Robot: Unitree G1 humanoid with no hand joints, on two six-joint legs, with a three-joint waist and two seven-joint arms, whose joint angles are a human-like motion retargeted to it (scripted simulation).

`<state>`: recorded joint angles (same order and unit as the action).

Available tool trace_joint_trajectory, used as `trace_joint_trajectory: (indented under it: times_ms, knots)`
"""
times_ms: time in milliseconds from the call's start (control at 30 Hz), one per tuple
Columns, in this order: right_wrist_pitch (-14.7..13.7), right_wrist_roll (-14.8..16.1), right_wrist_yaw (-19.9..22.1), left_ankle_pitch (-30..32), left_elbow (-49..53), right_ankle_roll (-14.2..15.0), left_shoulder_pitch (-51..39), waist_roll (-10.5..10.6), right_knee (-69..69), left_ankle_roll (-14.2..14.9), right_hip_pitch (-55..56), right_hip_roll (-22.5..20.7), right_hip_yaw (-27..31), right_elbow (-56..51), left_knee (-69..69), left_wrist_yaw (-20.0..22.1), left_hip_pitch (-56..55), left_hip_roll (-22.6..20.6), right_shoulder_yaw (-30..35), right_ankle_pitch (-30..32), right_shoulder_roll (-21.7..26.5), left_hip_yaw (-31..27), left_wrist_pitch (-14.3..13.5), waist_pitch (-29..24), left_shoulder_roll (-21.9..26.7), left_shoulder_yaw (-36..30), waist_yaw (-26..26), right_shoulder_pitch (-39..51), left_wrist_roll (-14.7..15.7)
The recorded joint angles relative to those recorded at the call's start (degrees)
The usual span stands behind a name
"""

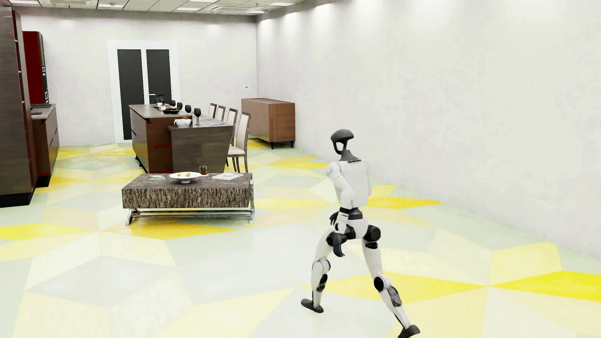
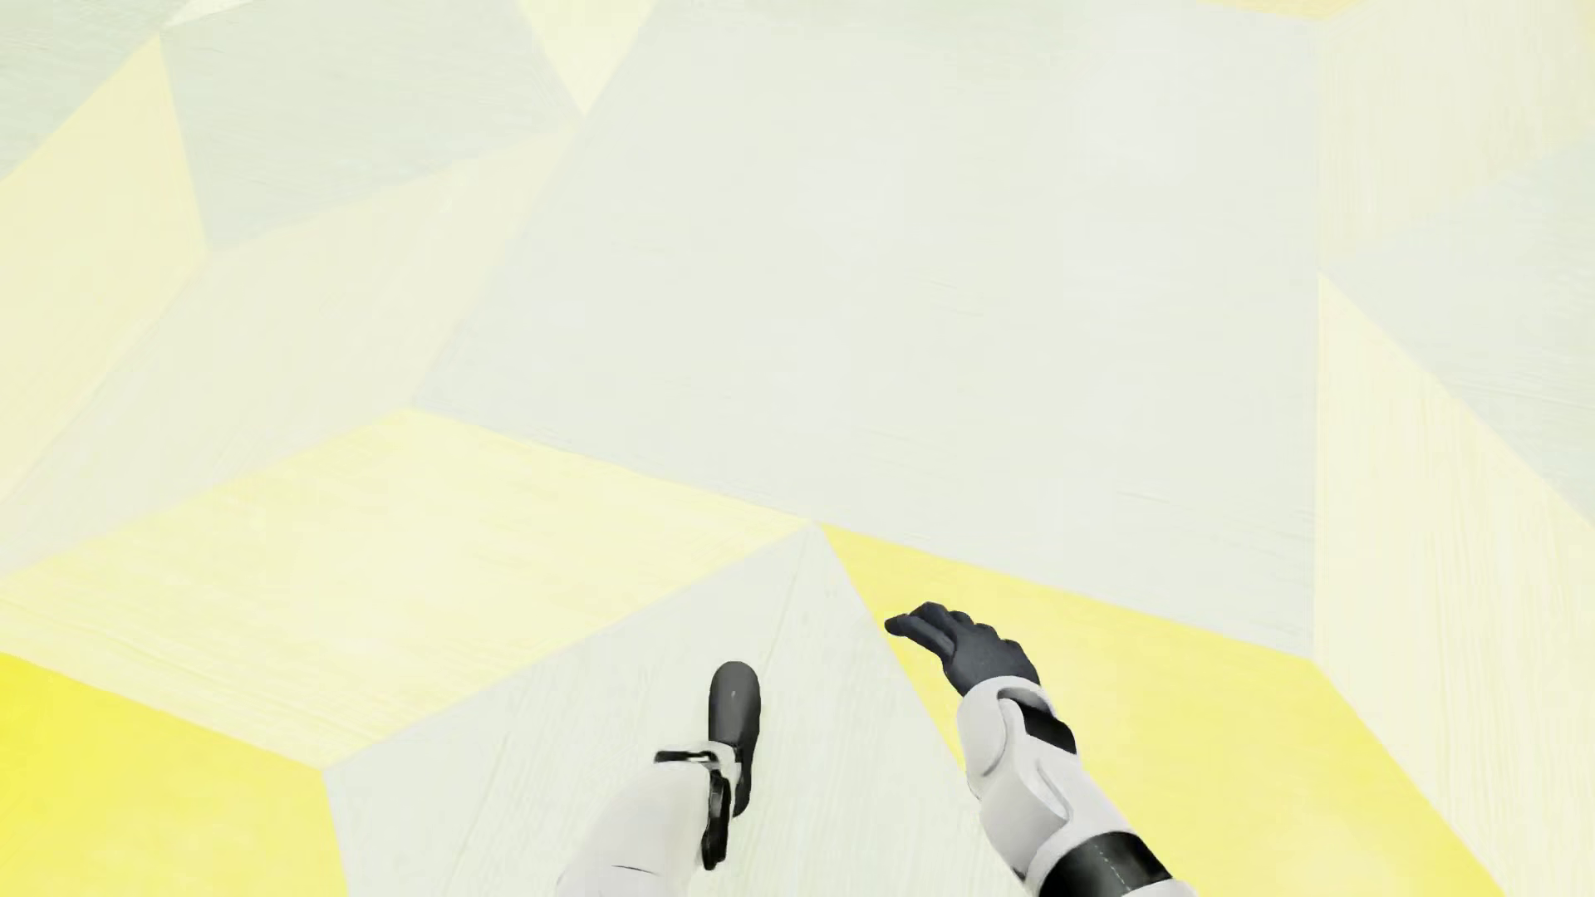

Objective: Walk towards the coffeetable

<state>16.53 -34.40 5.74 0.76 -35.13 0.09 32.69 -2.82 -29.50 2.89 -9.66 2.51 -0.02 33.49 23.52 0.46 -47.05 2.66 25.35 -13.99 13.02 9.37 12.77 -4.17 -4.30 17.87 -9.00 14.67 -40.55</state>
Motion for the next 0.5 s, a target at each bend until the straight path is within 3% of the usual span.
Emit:
trace_joint_trajectory:
  times_ms: [33, 67, 100, 133, 167, 200, 233, 300, 333, 367, 400, 433, 467, 500]
  knots:
    - [3.8, 2.2, 2.3, -2.3, -0.9, 6.2, -0.9, -0.5, -11.5, -5.1, 2.6, 2.0, 1.2, 5.3, 8.1, 0.8, 0.7, -0.7, -1.5, 12.2, -0.2, 0.2, 0.4, -0.5, -1.2, 0.3, -0.5, -1.5, -0.2]
    - [7.8, 3.9, 4.2, -8.1, -2.2, 10.3, -3.1, -1.0, -26.2, -5.8, 8.9, 4.4, 0.5, 10.2, 13.3, 0.7, 2.7, -1.6, -3.2, 21.9, -0.7, 0.3, 1.0, -1.2, -1.1, -0.1, -0.6, -3.7, -0.5]
    - [10.5, 5.0, 4.6, -12.7, -3.5, 7.6, -6.5, -1.4, -39.1, -5.7, 17.5, 6.0, 0.4, 14.9, 14.6, 0.2, 6.2, -2.8, -4.1, 19.7, -1.2, 0.6, 1.3, -1.8, -0.2, -1.3, -0.1, -5.7, -1.0]
    - [11.2, 5.6, 2.1, -15.4, -4.1, 4.1, -10.4, -1.7, -46.8, -5.1, 26.6, 6.2, 0.1, 19.3, 12.5, -0.2, 11.0, -3.8, -3.2, 14.9, -1.7, 0.4, 1.0, -2.1, 1.5, -3.1, 0.8, -7.5, -2.1]
    - [10.8, 5.3, -3.3, -17.1, -3.7, 3.8, -14.5, -1.7, -48.7, -4.0, 35.1, 5.6, -0.3, 21.6, 8.5, 0.0, 16.4, -4.7, -0.2, 12.5, -1.7, -0.2, 0.8, -2.0, 3.1, -5.3, 2.2, -9.7, -3.4]
    - [8.4, 5.2, -9.5, -18.2, -2.9, 2.4, -17.4, -1.4, -45.3, -3.0, 42.0, 5.0, -1.8, 22.6, 3.8, 1.2, 22.0, -5.4, 2.9, 10.4, -0.8, -1.5, -1.2, -1.5, 4.7, -7.3, 3.6, -12.3, -4.3]
    - [5.5, 6.0, -14.4, -19.3, -2.3, 2.8, -20.0, -1.0, -38.7, -3.0, 47.1, 4.8, -3.2, 21.6, 0.5, 2.4, 27.2, -6.1, 3.9, 7.8, 1.2, -2.4, -3.9, -0.9, 5.8, -9.2, 5.1, -16.4, -4.5]
    - [4.1, 9.1, -18.0, -24.6, 0.5, 1.7, -25.8, -0.1, -18.6, -3.4, 53.9, 4.5, -3.0, 15.4, -1.7, 2.5, 36.3, -7.0, -1.7, 7.5, 3.9, -3.6, -8.8, 0.4, 7.4, -14.4, 7.9, -26.1, -4.1]
    - [4.1, 9.7, -16.1, -27.5, 3.1, 2.6, -28.4, 0.2, -5.0, -2.9, 55.2, 4.6, -1.8, 11.0, -1.9, 2.3, 40.5, -7.0, -7.0, 9.4, 4.4, -4.6, -11.0, 0.9, 8.5, -17.0, 9.2, -31.2, -3.5]
    - [4.2, 9.4, -11.6, -29.3, 6.3, 2.8, -30.2, 0.2, 8.9, -2.3, 54.9, 5.7, -2.0, 6.9, -2.2, 2.9, 44.8, -6.6, -12.8, 8.8, 3.7, -5.6, -12.9, 1.4, 9.4, -18.5, 10.4, -35.9, -2.2]
    - [4.6, 8.5, -5.1, -29.8, 9.6, 1.8, -30.7, 0.0, 17.9, -1.2, 54.0, 7.2, -5.3, 3.9, -1.2, 4.6, 49.0, -5.9, -18.3, 7.6, 1.7, -6.9, -14.2, 1.8, 9.8, -18.9, 11.6, -39.7, 0.3]
    - [5.7, 7.3, 1.7, -27.4, 12.6, 2.8, -29.8, -0.1, 17.0, 0.3, 53.1, 8.0, -9.3, 2.6, 2.5, 6.8, 51.6, -4.4, -22.6, 7.9, -1.5, -8.1, -15.1, 2.1, 10.1, -18.3, 12.7, -42.1, 3.7]
    - [7.5, 6.4, 6.5, -19.9, 14.9, -4.2, -27.8, 0.2, 8.8, 1.9, 53.6, 7.5, -10.6, 3.0, 10.3, 8.6, 51.8, -1.6, -24.9, 15.9, -5.0, -8.9, -15.2, 2.0, 10.9, -17.3, 13.8, -42.9, 6.9]
    - [9.4, 5.7, 7.6, -5.9, 16.1, -8.2, -25.4, 0.9, -0.3, 3.2, 53.3, 7.1, -12.2, 4.8, 23.4, 9.5, 48.6, 0.6, -25.1, 17.0, -7.5, -10.6, -14.5, 1.6, 11.7, -16.3, 14.3, -42.1, 8.9]
